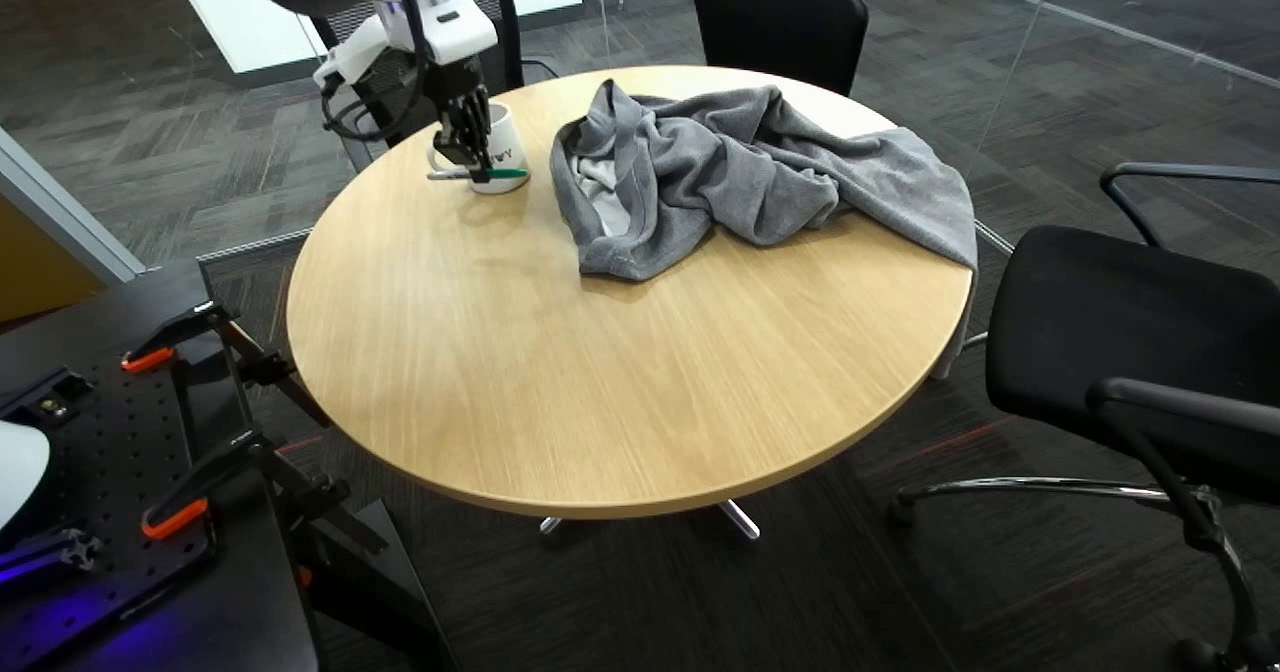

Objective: Put the green pen inside the mug

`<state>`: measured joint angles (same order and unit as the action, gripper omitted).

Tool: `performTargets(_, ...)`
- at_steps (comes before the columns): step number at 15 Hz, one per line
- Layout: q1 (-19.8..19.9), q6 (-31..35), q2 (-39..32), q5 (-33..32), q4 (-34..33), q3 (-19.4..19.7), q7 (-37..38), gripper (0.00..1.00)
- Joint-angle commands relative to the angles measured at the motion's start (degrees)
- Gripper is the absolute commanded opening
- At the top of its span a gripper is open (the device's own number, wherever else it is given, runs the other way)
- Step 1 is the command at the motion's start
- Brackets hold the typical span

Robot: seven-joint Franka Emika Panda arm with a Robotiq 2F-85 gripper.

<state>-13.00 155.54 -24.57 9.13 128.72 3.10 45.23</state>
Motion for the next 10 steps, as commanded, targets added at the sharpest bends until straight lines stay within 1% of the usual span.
performTargets(1, 1.2, -10.8, 8.9, -3.7, 1.8, -0.4, -4.4, 0.04)
performTargets(3, 1.8, -16.3, 12.1, -5.4, 1.2, -0.7, -5.8, 0.04)
performTargets(6, 2.1, -23.9, 17.0, -10.2, 0.5, -0.6, -3.7, 0.04)
performTargets(8, 2.8, -28.3, 19.3, -12.4, -0.5, -1.4, -4.6, 0.04)
performTargets(9, 3.3, -30.6, 20.2, -12.3, -1.2, -2.0, -6.5, 0.04)
performTargets(10, 3.6, -32.5, 20.9, -11.6, -1.7, -2.6, -6.5, 0.04)
